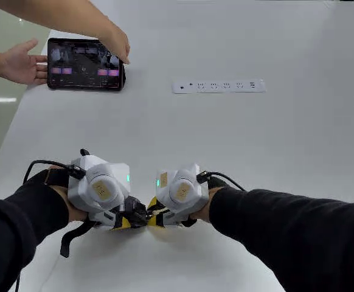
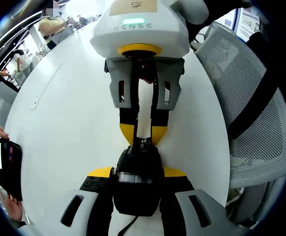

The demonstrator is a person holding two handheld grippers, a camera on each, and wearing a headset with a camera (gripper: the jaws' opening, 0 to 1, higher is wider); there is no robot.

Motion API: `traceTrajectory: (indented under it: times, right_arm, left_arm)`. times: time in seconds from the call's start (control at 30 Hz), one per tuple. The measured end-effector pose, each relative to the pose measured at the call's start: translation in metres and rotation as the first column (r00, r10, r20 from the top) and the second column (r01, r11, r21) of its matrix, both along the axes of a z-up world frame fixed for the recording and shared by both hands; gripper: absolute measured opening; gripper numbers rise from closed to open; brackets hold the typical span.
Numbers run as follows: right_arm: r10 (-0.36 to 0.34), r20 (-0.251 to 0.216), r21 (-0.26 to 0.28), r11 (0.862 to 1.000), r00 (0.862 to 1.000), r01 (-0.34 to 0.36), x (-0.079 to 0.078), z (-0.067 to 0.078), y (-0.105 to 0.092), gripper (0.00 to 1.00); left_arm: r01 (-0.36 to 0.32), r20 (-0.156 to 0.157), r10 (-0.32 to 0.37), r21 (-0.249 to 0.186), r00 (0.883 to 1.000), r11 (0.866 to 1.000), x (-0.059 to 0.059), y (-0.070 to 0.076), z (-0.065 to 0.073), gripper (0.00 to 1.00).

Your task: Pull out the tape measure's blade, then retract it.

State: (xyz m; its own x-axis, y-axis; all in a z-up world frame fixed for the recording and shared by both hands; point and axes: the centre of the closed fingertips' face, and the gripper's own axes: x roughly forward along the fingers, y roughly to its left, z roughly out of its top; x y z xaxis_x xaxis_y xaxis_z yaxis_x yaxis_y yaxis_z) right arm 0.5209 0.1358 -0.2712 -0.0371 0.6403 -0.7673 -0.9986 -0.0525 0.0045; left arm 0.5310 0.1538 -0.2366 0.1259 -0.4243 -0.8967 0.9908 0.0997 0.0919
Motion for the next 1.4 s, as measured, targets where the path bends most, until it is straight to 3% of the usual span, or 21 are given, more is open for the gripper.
traceTrajectory:
  times: [0.17, 0.37, 0.47, 0.6, 1.4]
  right_arm:
    - [-0.022, -0.002, -0.017, 1.0, 1.0, 0.022, 0.0, -0.001, 0.0, 0.11]
    - [-0.007, 0.041, -0.063, 0.998, 0.999, 0.01, -0.002, -0.001, 0.002, 0.11]
    - [0.017, 0.04, -0.053, 0.998, 0.999, -0.014, -0.001, -0.001, 0.001, 0.1]
    - [-0.023, -0.002, -0.045, 0.999, 1.0, 0.023, 0.001, 0.0, -0.001, 0.09]
    - [-0.014, 0.016, -0.078, 0.997, 1.0, 0.016, 0.003, 0.0, -0.014, 0.08]
  left_arm:
    - [-0.001, -0.001, 0.001, 0.001, 1.0, 1.0, 0.0, 0.0, 0.0, 0.31]
    - [-0.003, -0.014, 0.003, 0.001, 1.0, 1.0, 0.0, 0.0, 0.0, 0.31]
    - [-0.002, -0.008, 0.002, 0.007, 1.0, 1.0, 0.0, 0.0, 0.001, 0.31]
    - [-0.002, -0.001, 0.002, -0.006, 1.0, 1.0, -0.001, 0.002, 0.002, 0.31]
    - [-0.013, 0.004, 0.013, -0.016, 1.0, 1.0, 0.001, 0.003, 0.002, 0.31]
